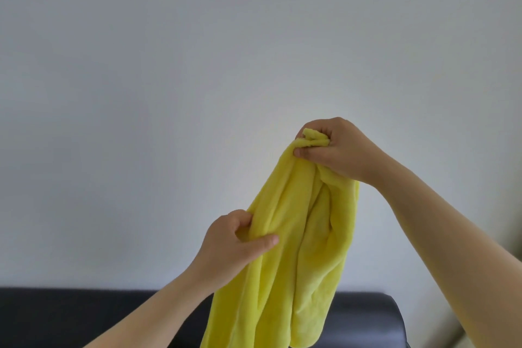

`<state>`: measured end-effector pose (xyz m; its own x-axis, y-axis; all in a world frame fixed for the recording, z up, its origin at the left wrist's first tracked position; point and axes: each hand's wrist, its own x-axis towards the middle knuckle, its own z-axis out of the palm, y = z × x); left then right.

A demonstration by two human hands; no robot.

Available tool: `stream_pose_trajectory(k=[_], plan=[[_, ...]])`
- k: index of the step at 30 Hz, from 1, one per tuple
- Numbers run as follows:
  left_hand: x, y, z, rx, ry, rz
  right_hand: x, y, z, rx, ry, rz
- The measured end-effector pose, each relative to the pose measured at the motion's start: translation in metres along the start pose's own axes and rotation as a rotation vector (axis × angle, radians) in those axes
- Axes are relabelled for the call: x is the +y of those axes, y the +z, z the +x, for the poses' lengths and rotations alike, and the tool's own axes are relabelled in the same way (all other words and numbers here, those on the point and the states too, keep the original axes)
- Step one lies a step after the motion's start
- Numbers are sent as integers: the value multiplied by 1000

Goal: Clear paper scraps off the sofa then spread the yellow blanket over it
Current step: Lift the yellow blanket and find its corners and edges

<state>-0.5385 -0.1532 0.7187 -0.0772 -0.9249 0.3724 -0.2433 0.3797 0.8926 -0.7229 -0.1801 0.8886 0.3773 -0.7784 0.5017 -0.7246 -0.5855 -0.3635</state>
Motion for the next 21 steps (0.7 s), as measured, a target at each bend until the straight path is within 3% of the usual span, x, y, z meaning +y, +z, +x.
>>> stream_pose_trajectory(k=[6, 8, 14, 21], plan=[[-7, -16, -1, 167, 186, 147, 10, -3, -6, -8, 18, 1], [-6, -20, 0, 113, 178, 139, 10, -2, -6, -8, 10, -7], [-16, 6, -16, -253, 83, 149, 5, 5, -1, 129, -66, -56], [-60, 19, -16, -170, 58, 311, 13, -1, 6, 268, -48, -103]])
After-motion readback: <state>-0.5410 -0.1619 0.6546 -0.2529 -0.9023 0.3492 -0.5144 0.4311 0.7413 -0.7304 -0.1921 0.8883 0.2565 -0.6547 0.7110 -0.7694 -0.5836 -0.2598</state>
